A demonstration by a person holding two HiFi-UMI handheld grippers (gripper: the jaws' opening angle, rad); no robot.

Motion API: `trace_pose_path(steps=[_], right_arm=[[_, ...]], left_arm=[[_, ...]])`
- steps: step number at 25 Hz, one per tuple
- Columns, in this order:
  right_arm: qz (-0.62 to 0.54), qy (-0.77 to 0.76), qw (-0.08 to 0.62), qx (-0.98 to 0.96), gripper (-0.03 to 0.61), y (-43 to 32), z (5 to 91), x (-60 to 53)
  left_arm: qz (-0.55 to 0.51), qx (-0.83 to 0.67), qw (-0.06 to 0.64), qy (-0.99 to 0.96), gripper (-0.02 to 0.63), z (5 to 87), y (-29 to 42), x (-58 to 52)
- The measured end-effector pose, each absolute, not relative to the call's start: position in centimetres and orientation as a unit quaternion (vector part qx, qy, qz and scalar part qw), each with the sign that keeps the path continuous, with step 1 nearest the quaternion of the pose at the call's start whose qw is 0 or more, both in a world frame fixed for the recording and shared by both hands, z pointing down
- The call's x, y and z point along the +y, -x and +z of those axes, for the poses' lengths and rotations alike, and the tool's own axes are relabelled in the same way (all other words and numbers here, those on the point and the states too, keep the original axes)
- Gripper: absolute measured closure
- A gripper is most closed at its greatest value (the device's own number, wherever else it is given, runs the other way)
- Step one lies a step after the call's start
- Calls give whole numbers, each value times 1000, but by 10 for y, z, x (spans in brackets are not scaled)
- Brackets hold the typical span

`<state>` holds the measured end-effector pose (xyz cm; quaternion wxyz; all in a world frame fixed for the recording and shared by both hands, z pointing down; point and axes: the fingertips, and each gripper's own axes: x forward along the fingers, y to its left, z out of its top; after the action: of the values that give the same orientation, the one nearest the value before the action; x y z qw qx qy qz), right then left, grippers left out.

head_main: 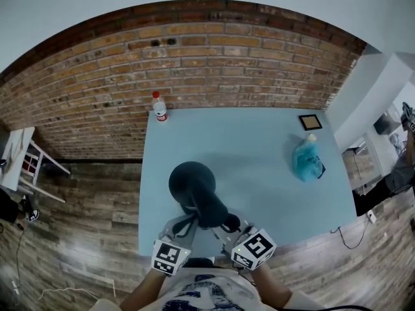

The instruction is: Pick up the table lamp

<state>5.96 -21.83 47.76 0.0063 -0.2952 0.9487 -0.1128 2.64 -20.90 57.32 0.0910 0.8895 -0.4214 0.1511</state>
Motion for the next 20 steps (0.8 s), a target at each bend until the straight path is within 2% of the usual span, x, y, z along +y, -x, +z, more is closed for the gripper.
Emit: trace_pose_path(steps=[8,10,20], right_arm=[[-105,257,7,961,473,-50,470,-223],[-103,246,4,964,433,-46,469,-224],[-94,221,0,971,443,-44,469,-229]], left_arm=[[150,-418,92,-891,621,579,-28,-208],[152,-418,92,-891,620,580,-28,-207],[160,-414,92,-891,621,589,-28,-204]])
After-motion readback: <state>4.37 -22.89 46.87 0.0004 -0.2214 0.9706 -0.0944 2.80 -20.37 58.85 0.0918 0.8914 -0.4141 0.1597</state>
